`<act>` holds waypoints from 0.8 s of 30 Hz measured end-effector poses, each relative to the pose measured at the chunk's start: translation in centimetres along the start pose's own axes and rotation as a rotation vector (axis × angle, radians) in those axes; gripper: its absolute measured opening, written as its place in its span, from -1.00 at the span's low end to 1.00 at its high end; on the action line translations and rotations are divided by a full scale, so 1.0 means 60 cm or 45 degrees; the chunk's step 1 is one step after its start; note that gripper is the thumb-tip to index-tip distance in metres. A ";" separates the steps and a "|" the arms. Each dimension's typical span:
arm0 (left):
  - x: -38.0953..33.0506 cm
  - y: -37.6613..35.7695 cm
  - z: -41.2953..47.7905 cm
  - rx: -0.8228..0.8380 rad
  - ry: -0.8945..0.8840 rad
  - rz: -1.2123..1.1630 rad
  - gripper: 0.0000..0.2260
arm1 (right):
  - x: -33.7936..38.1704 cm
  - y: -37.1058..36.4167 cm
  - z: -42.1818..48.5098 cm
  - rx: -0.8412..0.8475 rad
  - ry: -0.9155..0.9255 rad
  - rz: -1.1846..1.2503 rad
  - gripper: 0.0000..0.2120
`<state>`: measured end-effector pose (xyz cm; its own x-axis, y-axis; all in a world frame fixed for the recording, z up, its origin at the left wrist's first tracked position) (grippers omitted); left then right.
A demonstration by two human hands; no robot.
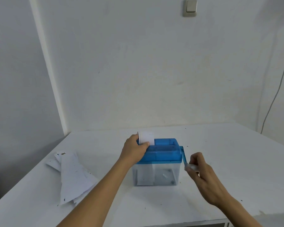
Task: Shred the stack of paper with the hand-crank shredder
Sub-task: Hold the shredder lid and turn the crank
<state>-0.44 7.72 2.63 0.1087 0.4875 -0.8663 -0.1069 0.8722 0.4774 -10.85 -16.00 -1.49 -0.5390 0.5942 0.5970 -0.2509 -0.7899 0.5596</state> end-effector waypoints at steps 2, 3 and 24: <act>0.000 -0.001 0.001 0.012 -0.019 0.001 -0.71 | 0.009 0.015 0.009 0.001 0.035 0.089 -0.88; 0.000 0.000 0.001 0.017 -0.029 0.008 -0.70 | 0.015 0.022 0.017 -0.037 0.050 0.134 -0.89; 0.038 0.000 -0.010 0.016 -0.175 -0.333 -0.64 | -0.120 -0.051 0.164 -0.382 -0.640 0.801 -0.84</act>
<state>-0.78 8.82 0.56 0.2638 0.2462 -0.9326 -0.0458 0.9690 0.2429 1.68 -16.38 -1.85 -0.2468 -0.0273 0.9687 -0.2646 -0.9597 -0.0944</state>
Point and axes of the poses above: each hand's wrist, its own z-axis towards the middle knuckle, its own y-axis out of the back of the hand, x = y × z, the point moved 6 cm from there along z, towards the middle knuckle, and after that the axes turned 6 degrees about y, right-handed, at the moved point
